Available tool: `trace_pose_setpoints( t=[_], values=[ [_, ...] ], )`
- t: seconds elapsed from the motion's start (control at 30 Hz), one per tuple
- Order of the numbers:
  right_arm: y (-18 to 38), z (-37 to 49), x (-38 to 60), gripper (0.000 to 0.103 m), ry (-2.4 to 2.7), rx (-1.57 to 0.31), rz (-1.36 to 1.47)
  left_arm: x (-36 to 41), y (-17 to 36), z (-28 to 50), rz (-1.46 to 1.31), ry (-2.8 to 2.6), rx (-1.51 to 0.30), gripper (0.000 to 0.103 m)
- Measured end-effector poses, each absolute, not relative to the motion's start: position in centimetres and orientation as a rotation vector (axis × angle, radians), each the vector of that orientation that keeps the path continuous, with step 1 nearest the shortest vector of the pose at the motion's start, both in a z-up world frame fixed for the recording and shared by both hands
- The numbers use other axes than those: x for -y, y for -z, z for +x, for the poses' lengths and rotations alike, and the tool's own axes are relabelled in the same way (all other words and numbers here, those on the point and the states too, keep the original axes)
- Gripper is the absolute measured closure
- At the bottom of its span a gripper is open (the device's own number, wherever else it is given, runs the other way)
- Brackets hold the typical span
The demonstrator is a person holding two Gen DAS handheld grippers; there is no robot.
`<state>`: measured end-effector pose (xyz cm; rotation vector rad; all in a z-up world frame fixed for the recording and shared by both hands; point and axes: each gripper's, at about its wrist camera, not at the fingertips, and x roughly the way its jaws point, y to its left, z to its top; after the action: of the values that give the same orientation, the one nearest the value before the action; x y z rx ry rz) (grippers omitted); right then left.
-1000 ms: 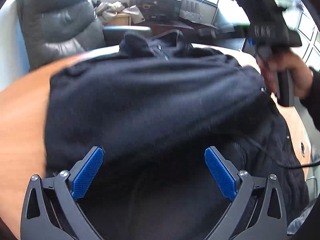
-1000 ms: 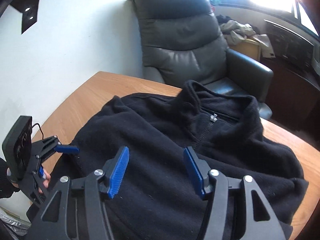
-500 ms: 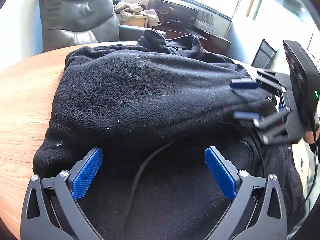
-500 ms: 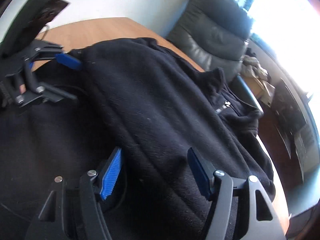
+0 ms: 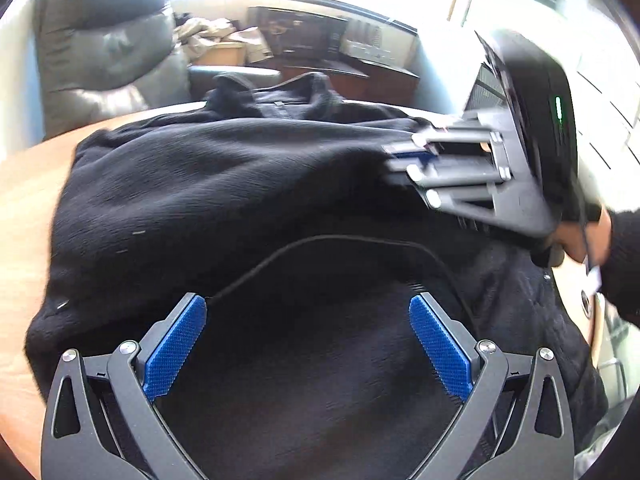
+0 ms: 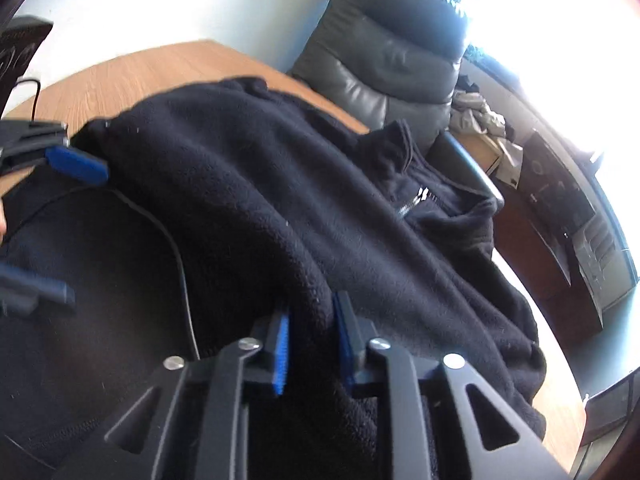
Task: Fold clothes
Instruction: 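Grasp the jacket edge beside the collar with the right gripper, then fold the grasped edge over toward the left gripper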
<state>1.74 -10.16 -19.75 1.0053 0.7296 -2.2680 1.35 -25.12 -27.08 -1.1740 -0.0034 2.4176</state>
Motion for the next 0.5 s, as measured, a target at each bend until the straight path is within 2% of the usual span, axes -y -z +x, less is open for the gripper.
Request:
trace_pose_setpoints(
  t=[0.33,0.4,0.5],
  values=[
    [11.4,2.0,8.9,0.092,2.404,-0.567,0.732,22.0,26.6,-1.8,-1.063,-2.556,-0.084,0.0],
    [11.0,1.7,9.2,0.092,2.406,-0.568,0.718,22.7,26.3,-3.5,-1.053,-2.662,-0.061,0.0],
    [11.1,1.4,9.5,0.092,2.4,-0.577,0.716,25.0,26.5,-6.3,-1.068,-2.749,0.064,0.0]
  ],
)
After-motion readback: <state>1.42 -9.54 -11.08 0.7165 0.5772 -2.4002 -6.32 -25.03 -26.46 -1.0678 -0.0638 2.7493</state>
